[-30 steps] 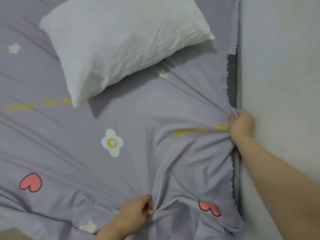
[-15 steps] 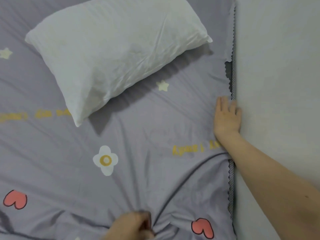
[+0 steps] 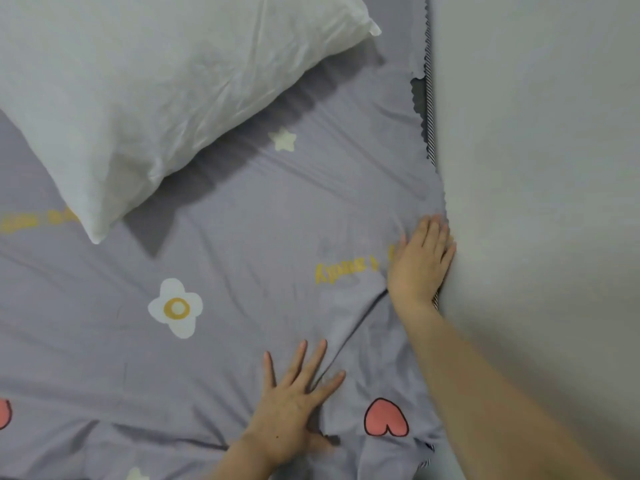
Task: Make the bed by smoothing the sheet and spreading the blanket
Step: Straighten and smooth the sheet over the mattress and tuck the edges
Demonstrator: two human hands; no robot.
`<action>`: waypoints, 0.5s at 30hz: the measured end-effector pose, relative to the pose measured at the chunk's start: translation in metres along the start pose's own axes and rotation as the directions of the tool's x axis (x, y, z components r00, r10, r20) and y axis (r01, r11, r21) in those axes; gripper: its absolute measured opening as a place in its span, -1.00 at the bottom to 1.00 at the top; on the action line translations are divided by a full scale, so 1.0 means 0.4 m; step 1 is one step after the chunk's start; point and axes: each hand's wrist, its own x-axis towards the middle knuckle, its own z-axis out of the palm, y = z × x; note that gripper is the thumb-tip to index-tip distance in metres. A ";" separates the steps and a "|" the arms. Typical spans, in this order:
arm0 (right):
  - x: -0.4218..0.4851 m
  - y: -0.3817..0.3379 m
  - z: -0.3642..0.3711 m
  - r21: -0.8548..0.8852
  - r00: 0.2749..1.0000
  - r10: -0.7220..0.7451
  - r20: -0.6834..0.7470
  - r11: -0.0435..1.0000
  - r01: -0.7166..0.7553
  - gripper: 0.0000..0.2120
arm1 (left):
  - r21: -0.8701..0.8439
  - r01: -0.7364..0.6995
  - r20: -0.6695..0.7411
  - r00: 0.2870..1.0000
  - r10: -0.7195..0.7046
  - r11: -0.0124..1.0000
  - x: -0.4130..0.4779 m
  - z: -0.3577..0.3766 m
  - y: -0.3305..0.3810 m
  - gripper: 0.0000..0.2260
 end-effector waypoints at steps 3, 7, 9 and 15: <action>-0.159 0.041 -0.014 0.107 0.991 0.034 -0.126 0.994 -0.021 -0.54 | 0.028 -0.065 0.005 0.998 0.065 0.998 -0.004 0.012 0.030 -0.06; -0.388 0.122 0.001 0.084 0.962 0.275 -0.003 0.958 -0.274 -0.51 | -0.012 -0.072 -0.035 0.997 0.071 0.997 -0.010 0.010 0.069 -0.36; -0.472 0.141 0.004 0.044 0.930 0.347 0.126 0.934 -0.354 -0.51 | -0.052 -0.044 -0.113 0.993 0.038 0.998 -0.013 0.019 0.085 -0.55; -0.528 0.176 -0.018 0.361 0.898 0.368 0.243 0.825 -0.435 -0.74 | -0.341 -0.096 -0.109 0.992 0.062 0.935 -0.015 0.039 0.128 -0.89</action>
